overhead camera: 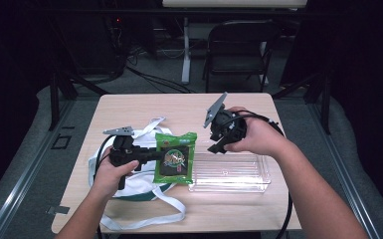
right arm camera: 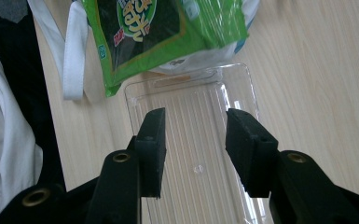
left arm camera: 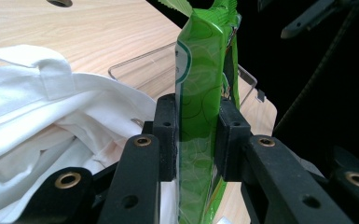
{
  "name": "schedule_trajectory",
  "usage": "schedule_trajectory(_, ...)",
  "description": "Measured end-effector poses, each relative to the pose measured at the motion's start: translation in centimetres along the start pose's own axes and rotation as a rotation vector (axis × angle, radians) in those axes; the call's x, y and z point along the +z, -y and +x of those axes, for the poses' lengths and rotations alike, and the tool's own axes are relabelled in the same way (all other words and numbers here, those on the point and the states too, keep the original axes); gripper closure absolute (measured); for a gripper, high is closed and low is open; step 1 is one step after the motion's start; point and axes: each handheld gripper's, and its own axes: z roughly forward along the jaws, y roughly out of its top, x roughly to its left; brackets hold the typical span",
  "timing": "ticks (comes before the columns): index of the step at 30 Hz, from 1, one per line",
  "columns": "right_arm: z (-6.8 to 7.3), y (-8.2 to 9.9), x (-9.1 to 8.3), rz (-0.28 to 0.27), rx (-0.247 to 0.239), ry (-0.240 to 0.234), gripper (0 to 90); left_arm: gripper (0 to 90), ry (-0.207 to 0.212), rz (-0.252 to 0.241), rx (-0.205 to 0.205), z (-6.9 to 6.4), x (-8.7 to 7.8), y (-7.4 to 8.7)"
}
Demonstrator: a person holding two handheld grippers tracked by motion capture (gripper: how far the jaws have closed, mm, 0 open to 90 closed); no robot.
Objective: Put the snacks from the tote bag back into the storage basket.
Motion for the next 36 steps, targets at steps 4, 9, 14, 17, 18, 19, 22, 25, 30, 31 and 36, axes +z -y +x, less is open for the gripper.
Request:
schedule_trajectory(4, -0.1, -0.8, -0.1, 0.015, -0.010, -0.005, 58.3, 73.5, 0.005, 0.004, 0.001, -0.1, 0.2, 0.0)
schedule_trajectory(9, -0.3, -2.3, -0.4, 0.040, -0.050, -0.008, 58.3, 73.5, 0.014, 0.013, 0.010, -0.3, 0.6, 0.1)
schedule_trajectory(14, -0.2, -3.4, -0.3, 0.046, -0.078, -0.009, 55.7, 73.5, 0.020, 0.019, 0.020, -0.7, 1.0, 0.1)
schedule_trajectory(17, 0.0, -3.7, -0.2, 0.053, -0.092, -0.006, 54.2, 73.5, 0.027, 0.023, 0.027, -0.9, 1.2, 0.0)
schedule_trajectory(18, 0.1, -4.1, 0.0, 0.067, -0.107, -0.011, 54.1, 73.5, 0.029, 0.020, 0.027, -1.1, 1.3, 0.0)
schedule_trajectory(19, 0.2, -4.2, 0.0, 0.071, -0.111, -0.016, 54.0, 73.5, 0.033, 0.022, 0.037, -1.2, 1.4, 0.0)
schedule_trajectory(22, 0.5, -4.7, 0.4, 0.081, -0.124, -0.032, 53.6, 73.5, 0.039, 0.020, 0.040, -1.3, 1.5, 0.0)
schedule_trajectory(25, 0.7, -5.0, 0.9, 0.093, -0.138, -0.040, 53.0, 73.5, 0.044, 0.019, 0.055, -1.5, 1.9, 0.1)
schedule_trajectory(30, 1.0, -5.6, 1.6, 0.102, -0.147, -0.056, 52.5, 73.5, 0.052, 0.027, 0.069, -1.8, 2.3, 0.1)
schedule_trajectory(31, 1.0, -5.7, 1.7, 0.111, -0.155, -0.056, 52.5, 73.5, 0.052, 0.029, 0.070, -1.9, 2.3, 0.1)
schedule_trajectory(36, 1.3, -6.0, 2.4, 0.130, -0.164, -0.079, 52.9, 73.5, 0.058, 0.026, 0.075, -2.2, 2.5, 0.1)
